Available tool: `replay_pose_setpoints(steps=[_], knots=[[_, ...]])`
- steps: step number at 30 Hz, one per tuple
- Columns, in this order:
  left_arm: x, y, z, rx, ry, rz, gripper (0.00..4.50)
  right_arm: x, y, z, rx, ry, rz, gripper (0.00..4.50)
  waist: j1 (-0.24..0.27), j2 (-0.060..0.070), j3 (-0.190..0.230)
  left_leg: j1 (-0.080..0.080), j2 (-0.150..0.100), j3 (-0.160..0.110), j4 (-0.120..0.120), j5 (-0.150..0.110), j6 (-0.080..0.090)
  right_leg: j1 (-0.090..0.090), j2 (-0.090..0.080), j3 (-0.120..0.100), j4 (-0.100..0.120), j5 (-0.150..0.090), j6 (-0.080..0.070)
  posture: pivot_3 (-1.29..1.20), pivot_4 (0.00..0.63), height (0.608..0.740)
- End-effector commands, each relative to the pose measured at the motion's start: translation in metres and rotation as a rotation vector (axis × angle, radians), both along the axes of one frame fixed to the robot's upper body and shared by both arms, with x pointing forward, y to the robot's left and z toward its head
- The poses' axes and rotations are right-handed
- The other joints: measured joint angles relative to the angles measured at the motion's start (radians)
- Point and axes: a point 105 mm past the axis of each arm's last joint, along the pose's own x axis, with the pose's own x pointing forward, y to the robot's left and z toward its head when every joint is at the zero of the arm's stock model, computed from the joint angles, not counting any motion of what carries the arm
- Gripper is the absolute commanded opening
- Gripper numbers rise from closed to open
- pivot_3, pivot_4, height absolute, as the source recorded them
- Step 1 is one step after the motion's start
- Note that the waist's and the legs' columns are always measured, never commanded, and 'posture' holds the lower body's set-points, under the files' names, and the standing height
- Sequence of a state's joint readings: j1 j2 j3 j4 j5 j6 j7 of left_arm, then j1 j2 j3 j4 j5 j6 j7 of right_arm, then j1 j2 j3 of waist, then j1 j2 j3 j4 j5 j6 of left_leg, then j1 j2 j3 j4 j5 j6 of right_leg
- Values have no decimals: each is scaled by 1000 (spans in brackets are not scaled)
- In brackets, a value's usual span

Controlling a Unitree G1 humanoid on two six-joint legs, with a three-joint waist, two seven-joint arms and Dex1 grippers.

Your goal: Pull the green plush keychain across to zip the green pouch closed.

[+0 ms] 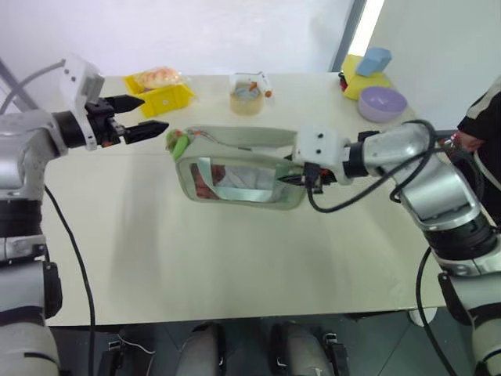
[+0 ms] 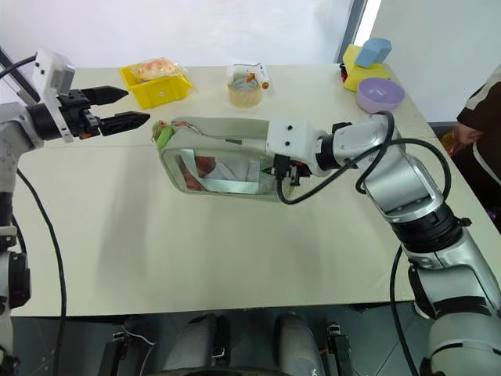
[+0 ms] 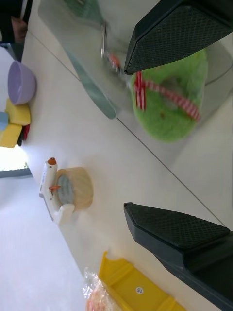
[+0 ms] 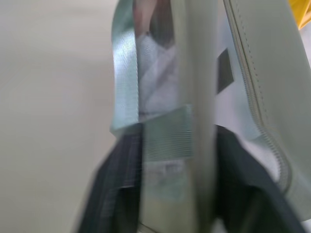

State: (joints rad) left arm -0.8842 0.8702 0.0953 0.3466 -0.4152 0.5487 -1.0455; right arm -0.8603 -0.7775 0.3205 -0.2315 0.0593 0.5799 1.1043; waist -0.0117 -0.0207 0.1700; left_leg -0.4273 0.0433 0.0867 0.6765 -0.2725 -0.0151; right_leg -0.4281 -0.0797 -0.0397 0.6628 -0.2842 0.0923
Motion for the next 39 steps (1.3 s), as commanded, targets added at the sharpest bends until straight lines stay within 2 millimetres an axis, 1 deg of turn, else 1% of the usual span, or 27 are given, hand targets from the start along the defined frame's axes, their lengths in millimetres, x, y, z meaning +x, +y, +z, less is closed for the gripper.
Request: replay_pose_setpoints(steps=[1,2,5,7,14,18,21,24,27,30,34,35,37,38,39], knots=[[4,-3,1,16,-22,-13,4500,-4,0,1,-22,-33,30,62,0,0,0,0,0,0,1,0,0,0,0,0,0,0,0,0,150,739],[5,-3,-1,13,-16,-13,4500,-5,1,0,-20,-31,33,62,0,0,0,0,0,0,1,0,0,1,0,-1,0,0,0,0,150,739],[11,-9,-16,-2,27,-32,4500,-7,3,-2,-19,-29,46,62,0,0,0,0,0,0,1,0,0,1,0,-1,0,0,0,0,150,739],[11,-11,-20,6,43,-53,4500,-8,4,-2,-20,-31,47,62,0,0,0,0,0,0,2,0,0,1,0,-1,0,0,0,0,150,739],[2,-11,-27,47,79,-118,4500,-8,5,-2,-6,-24,38,62,0,0,0,0,0,0,2,0,0,1,0,-1,0,0,0,0,150,739],[0,-10,-28,60,82,-129,4500,-9,5,-2,-5,-20,37,62,0,0,0,0,1,-1,2,0,0,1,0,-1,0,0,0,0,150,739],[6,-9,-34,73,72,-112,4500,-10,7,-2,0,-19,43,62,0,0,0,0,1,-1,2,0,0,1,0,-1,0,0,0,0,150,739],[20,-12,-35,38,52,-76,4500,-10,10,-1,6,-17,54,62,1,0,0,0,0,0,2,0,0,1,0,-1,0,0,0,0,150,739],[25,-15,-39,49,52,-87,4500,-9,11,-1,10,-15,55,62,-1,-1,0,0,0,0,2,-1,1,2,0,-2,0,0,0,0,150,739],[27,-18,-35,26,43,-100,3690,-8,12,1,15,-16,52,0,-2,-1,0,0,1,0,2,-1,1,2,1,-2,0,0,0,0,150,739],[22,-19,-25,14,28,-134,1725,-6,12,1,23,-15,43,0,-2,-1,0,0,1,0,3,-1,1,2,1,-2,0,0,0,0,150,739],[20,-19,-23,14,26,-141,1122,-6,12,1,25,-14,40,0,-2,-1,0,0,1,0,3,-1,1,2,1,-2,1,0,0,0,150,739],[17,-18,-16,23,18,-149,187,-4,11,0,26,-15,33,0,-3,-1,0,0,1,0,3,-1,1,2,1,-2,1,0,0,0,150,739],[14,-16,-10,28,10,-150,84,-3,10,0,27,-17,27,0,-3,-1,0,0,1,0,3,-1,1,2,1,-2,1,0,0,0,150,739],[10,-14,-2,32,-3,-160,84,-1,9,0,29,-20,17,0,-4,-1,0,0,1,0,3,-1,1,2,1,-2,1,0,0,0,150,739]])
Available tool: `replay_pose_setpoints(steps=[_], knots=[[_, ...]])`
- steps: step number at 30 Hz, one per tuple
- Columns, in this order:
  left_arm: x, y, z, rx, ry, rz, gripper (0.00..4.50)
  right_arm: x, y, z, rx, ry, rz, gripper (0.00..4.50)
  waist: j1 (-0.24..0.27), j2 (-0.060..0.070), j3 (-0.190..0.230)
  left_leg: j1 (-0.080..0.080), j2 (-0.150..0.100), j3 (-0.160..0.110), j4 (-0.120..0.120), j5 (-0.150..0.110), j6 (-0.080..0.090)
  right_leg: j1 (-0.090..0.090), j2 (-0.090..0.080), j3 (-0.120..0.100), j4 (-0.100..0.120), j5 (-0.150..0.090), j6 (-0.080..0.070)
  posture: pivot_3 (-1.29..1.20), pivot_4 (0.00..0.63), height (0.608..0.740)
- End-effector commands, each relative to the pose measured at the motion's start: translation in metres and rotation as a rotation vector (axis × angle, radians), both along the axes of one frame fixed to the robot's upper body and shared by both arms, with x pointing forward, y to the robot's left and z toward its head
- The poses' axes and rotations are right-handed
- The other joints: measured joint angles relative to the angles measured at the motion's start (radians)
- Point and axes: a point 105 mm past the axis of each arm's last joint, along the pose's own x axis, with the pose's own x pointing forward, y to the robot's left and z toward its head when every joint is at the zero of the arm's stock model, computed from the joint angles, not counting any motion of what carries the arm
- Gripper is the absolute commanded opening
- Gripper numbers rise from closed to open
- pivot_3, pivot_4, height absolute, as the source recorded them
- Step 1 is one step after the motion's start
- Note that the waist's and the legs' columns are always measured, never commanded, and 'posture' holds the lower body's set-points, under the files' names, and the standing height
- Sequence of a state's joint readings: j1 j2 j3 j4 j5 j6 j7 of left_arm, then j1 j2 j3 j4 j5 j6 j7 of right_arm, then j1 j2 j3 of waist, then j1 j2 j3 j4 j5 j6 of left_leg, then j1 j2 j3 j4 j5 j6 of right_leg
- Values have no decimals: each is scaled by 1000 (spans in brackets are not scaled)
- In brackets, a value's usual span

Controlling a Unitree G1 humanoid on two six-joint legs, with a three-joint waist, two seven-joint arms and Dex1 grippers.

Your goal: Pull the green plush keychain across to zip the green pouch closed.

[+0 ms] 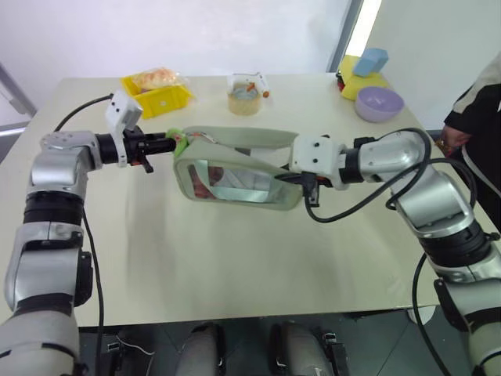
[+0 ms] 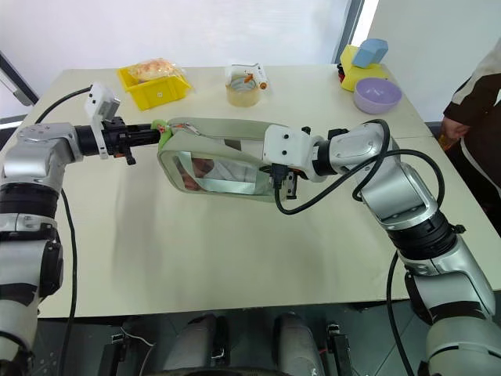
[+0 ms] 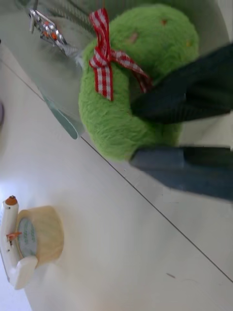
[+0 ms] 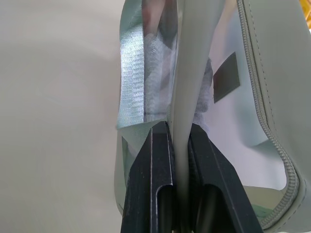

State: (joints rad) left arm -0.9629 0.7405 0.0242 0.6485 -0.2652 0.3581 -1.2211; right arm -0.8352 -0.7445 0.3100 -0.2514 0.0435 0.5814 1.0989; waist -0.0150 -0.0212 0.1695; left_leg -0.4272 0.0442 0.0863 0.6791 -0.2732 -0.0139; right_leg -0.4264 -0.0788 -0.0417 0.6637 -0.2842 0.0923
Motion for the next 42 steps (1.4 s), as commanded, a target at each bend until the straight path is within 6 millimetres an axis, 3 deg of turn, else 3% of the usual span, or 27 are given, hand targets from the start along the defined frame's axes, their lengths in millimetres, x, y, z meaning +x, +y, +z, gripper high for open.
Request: replay_pose_setpoints(steps=[1,4,6,12,15,18,19,22,27,32,36,40,42], knots=[[-17,4,54,-2,-132,-47,84,5,1,4,6,-28,-5,0,-2,0,0,0,0,0,0,0,0,0,0,0,0,0,0,0,150,739],[-34,-3,76,-6,-155,-117,84,11,-2,5,4,-45,-22,0,0,0,0,0,0,-1,0,0,0,0,0,0,0,0,0,0,150,739],[-43,-19,85,-19,-165,-186,84,17,-2,7,11,-54,-30,0,2,0,0,0,1,-1,0,0,0,0,0,0,0,0,0,0,150,739],[-43,-55,76,25,-198,-257,84,22,2,8,11,-59,-17,0,1,0,0,0,0,-2,1,0,0,2,0,0,0,0,0,0,150,739],[-22,-80,64,28,-242,-205,84,21,8,10,14,-59,4,0,1,0,0,1,1,-2,1,0,0,1,0,0,0,0,0,0,150,739],[-9,-81,67,11,-265,-154,84,19,10,10,19,-53,9,0,-1,0,0,1,0,-2,1,0,0,1,0,0,0,0,0,0,150,739],[-9,-82,66,11,-260,-164,726,18,10,10,19,-50,10,0,-5,0,0,1,0,-2,1,0,0,1,0,0,0,0,0,0,150,739],[-15,-82,66,24,-246,-214,1886,18,9,10,21,-45,4,0,-4,0,0,1,1,-2,0,0,0,0,1,1,1,0,0,0,150,739],[-21,-60,83,89,-276,-188,4426,20,8,8,26,-44,-3,0,-2,0,0,1,1,-1,1,0,0,0,1,1,1,0,0,0,150,739],[-42,-29,99,165,-275,-171,4476,22,9,8,31,-47,-2,0,-5,0,0,1,1,-1,0,0,0,0,1,1,1,0,0,0,150,739],[-61,-20,84,215,-194,-198,4476,23,9,9,35,-51,2,0,-3,0,0,1,2,-1,0,0,0,0,1,1,1,0,0,0,150,739],[-54,-13,17,324,-133,-130,4476,24,12,11,39,-50,11,0,-2,2,-1,2,2,-1,0,0,0,1,1,2,1,0,0,0,150,739],[-44,-12,3,322,-140,-85,4476,23,12,10,36,-45,14,0,0,1,-1,2,3,-1,0,0,0,1,1,2,1,0,0,0,150,739]])
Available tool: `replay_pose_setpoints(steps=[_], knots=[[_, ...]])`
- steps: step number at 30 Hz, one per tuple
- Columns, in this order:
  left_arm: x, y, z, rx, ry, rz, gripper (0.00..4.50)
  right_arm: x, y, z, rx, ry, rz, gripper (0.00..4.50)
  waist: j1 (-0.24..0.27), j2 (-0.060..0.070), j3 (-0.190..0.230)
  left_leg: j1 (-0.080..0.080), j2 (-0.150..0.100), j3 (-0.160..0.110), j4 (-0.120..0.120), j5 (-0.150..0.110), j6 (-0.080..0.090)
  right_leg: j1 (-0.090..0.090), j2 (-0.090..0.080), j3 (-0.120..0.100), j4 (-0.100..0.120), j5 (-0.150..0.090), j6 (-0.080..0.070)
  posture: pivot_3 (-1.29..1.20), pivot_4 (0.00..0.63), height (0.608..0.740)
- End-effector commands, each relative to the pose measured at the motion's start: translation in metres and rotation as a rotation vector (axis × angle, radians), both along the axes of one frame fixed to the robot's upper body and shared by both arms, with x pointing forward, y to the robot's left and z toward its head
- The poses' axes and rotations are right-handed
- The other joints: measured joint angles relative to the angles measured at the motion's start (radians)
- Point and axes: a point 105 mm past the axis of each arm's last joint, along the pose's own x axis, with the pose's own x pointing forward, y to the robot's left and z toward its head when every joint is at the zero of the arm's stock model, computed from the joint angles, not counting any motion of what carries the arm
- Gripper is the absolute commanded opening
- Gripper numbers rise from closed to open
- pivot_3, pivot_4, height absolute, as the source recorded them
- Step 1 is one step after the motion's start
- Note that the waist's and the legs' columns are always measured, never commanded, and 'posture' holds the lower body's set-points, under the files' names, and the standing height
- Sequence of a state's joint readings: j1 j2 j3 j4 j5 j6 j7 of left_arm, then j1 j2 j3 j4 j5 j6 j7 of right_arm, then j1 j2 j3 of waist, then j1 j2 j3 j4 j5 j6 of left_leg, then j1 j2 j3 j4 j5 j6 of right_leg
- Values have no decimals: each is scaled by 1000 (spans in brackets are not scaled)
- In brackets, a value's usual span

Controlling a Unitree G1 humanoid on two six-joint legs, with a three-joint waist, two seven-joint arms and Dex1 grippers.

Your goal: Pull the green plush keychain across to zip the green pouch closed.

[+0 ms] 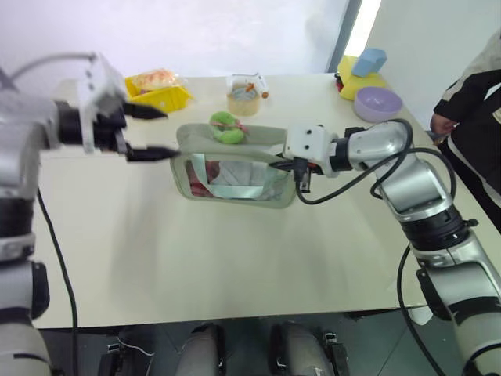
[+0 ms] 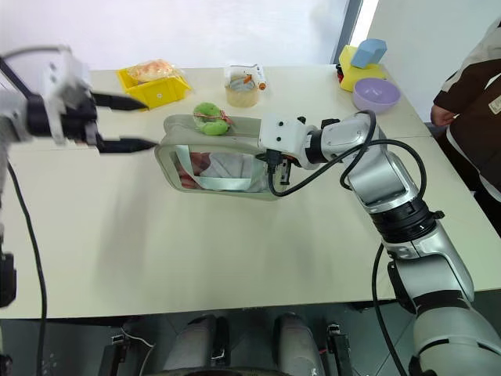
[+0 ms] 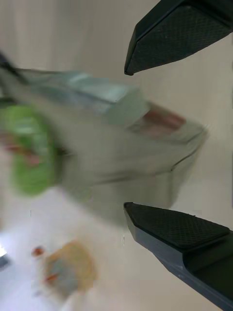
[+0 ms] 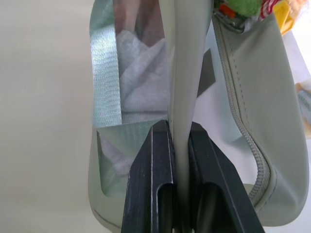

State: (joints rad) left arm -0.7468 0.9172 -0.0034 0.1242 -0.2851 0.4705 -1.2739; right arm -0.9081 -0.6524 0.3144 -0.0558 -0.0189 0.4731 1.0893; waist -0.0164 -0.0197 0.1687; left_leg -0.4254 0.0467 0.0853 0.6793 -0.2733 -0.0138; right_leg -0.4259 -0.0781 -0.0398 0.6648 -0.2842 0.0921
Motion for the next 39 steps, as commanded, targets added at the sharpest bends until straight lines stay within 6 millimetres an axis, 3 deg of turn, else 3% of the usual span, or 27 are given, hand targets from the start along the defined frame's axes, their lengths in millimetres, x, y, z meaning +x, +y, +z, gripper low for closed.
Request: replay_pose_setpoints(steps=[1,3,5,12,13,19,24,29,32,34,39], knots=[[13,-3,-4,-2,-74,52,4476,-3,6,6,0,-17,31,0,3,-1,0,0,0,0,0,0,0,0,0,0,0,0,0,0,150,739],[16,-6,-4,-16,-81,46,4476,-3,5,6,-2,-15,31,0,3,-2,1,-2,0,0,1,0,0,0,1,-1,0,0,0,0,150,739],[19,-9,-2,-39,-91,45,3707,-3,5,6,-2,-14,31,0,3,-2,1,-2,0,0,1,-1,1,0,0,0,-1,0,0,0,150,739],[11,-15,8,-83,-72,-4,254,-4,4,5,4,-10,21,0,2,-1,0,-1,0,0,1,-1,1,0,0,0,0,0,0,0,150,739],[10,-16,7,-80,-65,-6,54,-3,4,5,5,-10,17,0,3,-1,0,-1,0,0,1,-1,1,0,0,0,0,0,0,0,150,739],[-2,-22,-6,-43,-16,-56,54,-5,0,14,28,7,7,0,3,-1,0,-1,0,0,1,-1,1,0,0,0,0,0,0,0,150,739],[-5,-20,-8,-44,-23,-43,0,-23,-7,59,112,155,85,2092,9,0,1,-2,-1,0,1,-1,1,0,-1,0,0,0,0,0,150,739],[-5,-17,-9,-47,-31,-29,0,-24,5,89,248,264,151,2092,5,-1,1,-1,-1,0,1,-1,3,0,0,-1,-1,0,0,0,150,739],[-4,-17,-8,-46,-40,-30,0,5,21,100,410,301,83,2092,0,-1,1,-1,-1,1,1,-1,3,0,0,0,0,0,0,0,150,739],[-3,-17,-8,-46,-41,-29,0,22,31,93,419,294,46,2092,1,-1,1,-1,-1,1,0,-1,2,-1,0,0,0,0,0,0,150,739],[-3,-17,-8,-37,-44,-28,0,37,55,76,375,293,46,2092,2,-1,1,-2,-1,4,1,-1,2,-1,-1,-1,0,0,0,0,150,739]])
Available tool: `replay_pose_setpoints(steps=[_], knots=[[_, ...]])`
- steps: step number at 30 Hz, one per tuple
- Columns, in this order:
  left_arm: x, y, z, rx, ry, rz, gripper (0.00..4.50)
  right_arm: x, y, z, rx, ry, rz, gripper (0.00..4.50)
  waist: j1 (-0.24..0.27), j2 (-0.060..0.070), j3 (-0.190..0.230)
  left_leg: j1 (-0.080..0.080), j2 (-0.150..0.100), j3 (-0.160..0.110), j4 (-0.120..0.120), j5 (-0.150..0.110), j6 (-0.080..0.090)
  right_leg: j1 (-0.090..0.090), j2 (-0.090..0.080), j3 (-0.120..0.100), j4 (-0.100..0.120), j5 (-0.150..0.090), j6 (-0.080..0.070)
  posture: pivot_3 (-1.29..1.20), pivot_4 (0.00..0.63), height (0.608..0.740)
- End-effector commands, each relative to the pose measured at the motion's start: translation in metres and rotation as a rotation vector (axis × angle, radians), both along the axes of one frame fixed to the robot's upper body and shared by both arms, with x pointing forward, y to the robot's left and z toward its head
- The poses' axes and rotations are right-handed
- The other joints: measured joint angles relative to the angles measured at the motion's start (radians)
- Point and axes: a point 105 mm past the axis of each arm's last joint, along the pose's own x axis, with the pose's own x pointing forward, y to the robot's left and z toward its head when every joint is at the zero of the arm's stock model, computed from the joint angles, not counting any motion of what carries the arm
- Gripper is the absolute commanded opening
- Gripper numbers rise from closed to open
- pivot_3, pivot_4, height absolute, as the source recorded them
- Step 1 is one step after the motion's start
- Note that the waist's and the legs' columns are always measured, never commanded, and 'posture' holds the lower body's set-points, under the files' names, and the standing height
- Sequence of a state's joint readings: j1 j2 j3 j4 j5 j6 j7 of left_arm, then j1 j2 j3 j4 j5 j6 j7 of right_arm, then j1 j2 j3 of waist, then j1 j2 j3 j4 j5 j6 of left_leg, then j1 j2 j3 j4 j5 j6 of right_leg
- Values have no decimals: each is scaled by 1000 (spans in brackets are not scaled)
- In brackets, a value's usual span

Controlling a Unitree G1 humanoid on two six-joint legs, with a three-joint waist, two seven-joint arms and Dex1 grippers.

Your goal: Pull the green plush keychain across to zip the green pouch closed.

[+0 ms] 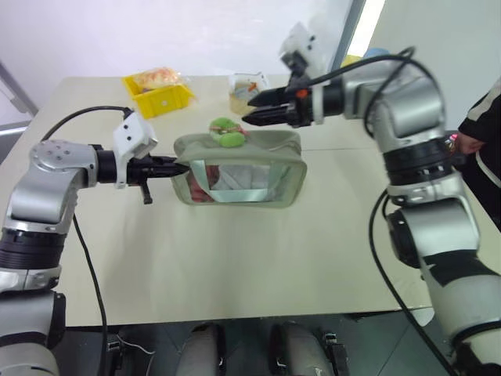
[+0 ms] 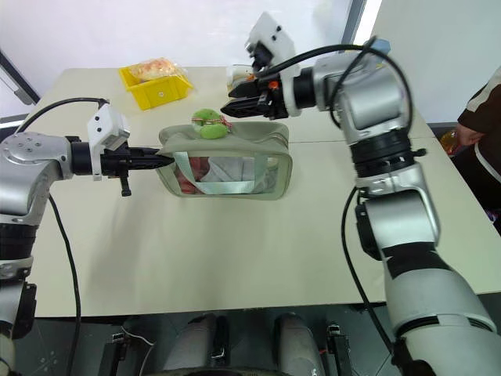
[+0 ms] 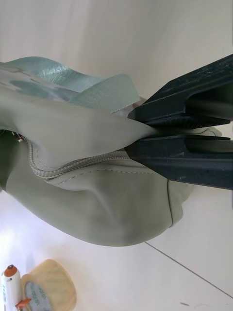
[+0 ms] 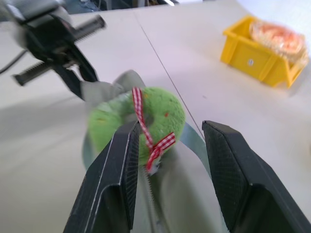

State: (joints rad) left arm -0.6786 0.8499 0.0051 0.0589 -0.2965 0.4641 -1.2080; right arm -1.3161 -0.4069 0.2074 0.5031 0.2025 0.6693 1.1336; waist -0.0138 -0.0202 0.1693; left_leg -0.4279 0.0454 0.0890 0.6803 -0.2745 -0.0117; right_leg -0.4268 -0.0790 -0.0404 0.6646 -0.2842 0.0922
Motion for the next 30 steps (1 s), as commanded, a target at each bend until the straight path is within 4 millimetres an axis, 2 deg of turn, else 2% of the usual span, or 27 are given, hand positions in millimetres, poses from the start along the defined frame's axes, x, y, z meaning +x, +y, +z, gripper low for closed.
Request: replay_pose_setpoints(steps=[1,6,16,17,18,19,21,26,30], knots=[[-2,-1,7,11,-35,-13,0,3,12,11,-10,-65,12,2092,-1,0,0,0,0,0,0,0,0,0,0,0,0,0,0,0,150,739],[-4,-2,7,10,-35,-14,0,11,20,2,-41,-71,8,2092,-3,0,0,0,1,-1,0,0,0,0,1,0,0,0,0,0,150,739],[-2,-2,4,16,-43,-7,0,2,29,-5,-35,13,67,2092,-2,0,0,0,1,-1,0,0,0,0,0,0,0,0,0,0,150,739],[-1,-3,5,17,-45,-8,0,2,29,-5,-32,17,63,1588,-2,0,0,0,1,-1,0,0,0,0,0,0,0,0,0,0,150,739],[-1,-3,5,15,-47,-8,0,2,28,-5,-28,19,60,1333,-2,0,0,0,1,-1,0,0,0,0,0,0,0,0,0,0,150,739],[0,-4,5,14,-48,-8,0,2,27,-4,-23,21,58,690,-2,0,0,0,1,-1,0,0,0,0,0,0,0,0,0,0,150,739],[0,-4,6,13,-50,-8,0,2,25,-3,-19,22,58,28,-2,0,0,0,1,-1,0,0,0,0,0,0,0,0,0,0,150,739],[2,-3,6,10,-56,1,0,-3,-3,27,31,-6,-18,28,3,0,0,0,1,-2,0,0,0,0,0,0,0,0,0,0,150,739],[2,1,5,7,-48,14,0,-14,-30,38,18,-30,-73,28,3,0,0,0,0,-3,0,0,0,0,-1,0,0,0,0,0,150,739]])
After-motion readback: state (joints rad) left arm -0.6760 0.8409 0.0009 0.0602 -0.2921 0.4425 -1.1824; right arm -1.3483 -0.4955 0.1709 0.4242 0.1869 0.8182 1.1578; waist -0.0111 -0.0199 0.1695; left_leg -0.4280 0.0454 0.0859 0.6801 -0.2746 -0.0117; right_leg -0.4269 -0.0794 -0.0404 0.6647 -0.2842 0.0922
